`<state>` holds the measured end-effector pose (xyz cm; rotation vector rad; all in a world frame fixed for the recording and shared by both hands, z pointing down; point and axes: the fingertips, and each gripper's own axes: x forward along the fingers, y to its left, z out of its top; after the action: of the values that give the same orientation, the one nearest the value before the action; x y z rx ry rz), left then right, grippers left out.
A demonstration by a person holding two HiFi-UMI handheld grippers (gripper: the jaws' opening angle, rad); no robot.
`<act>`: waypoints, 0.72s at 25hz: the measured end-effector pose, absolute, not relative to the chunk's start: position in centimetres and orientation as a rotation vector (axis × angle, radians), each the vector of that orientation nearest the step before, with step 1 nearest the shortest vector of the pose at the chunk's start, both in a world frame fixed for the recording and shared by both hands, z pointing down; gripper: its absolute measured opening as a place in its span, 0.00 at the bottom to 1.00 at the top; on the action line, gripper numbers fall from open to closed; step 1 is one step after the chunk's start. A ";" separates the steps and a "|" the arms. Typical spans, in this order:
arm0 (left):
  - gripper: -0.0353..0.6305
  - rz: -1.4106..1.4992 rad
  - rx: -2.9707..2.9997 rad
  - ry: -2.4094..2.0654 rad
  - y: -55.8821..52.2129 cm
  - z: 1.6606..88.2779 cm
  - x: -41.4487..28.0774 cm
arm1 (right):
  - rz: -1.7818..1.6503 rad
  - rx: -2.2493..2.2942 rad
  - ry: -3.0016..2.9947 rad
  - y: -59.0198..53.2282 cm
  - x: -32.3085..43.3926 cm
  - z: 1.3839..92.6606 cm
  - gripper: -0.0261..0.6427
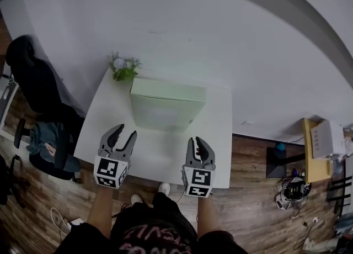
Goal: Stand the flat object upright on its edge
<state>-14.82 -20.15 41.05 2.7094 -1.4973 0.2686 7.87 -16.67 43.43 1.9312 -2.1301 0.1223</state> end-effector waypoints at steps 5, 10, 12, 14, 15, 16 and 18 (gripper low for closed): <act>0.27 0.223 2.748 -1.481 -18.4 39.5 -16.2 | 0.155 1.967 -2.084 -14.1 6.4 42.4 0.13; 0.17 0.150 2.754 -1.450 -17.2 38.6 -18.0 | 0.113 2.039 -2.050 -11.9 5.4 41.0 0.10; 0.15 0.146 2.767 -1.441 -16.6 38.5 -18.4 | 0.108 2.056 -2.036 -11.1 5.3 40.9 0.09; 0.13 0.138 2.774 -1.433 -16.0 38.3 -18.5 | 0.108 2.065 -2.038 -10.4 5.0 40.6 0.09; 0.12 0.135 2.778 -1.427 -15.8 38.1 -18.5 | 0.108 2.071 -2.043 -10.1 5.0 40.3 0.09; 0.10 0.132 2.782 -1.422 -15.5 37.9 -18.4 | 0.104 2.075 -2.047 -10.0 5.0 40.0 0.09; 0.10 0.121 2.794 -1.414 -15.1 37.4 -18.1 | 0.088 2.074 -2.053 -9.8 5.0 39.4 0.09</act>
<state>-18.09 -15.09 37.37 2.7945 -1.4144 0.1213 4.98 -9.83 39.41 2.0743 -2.0530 0.0883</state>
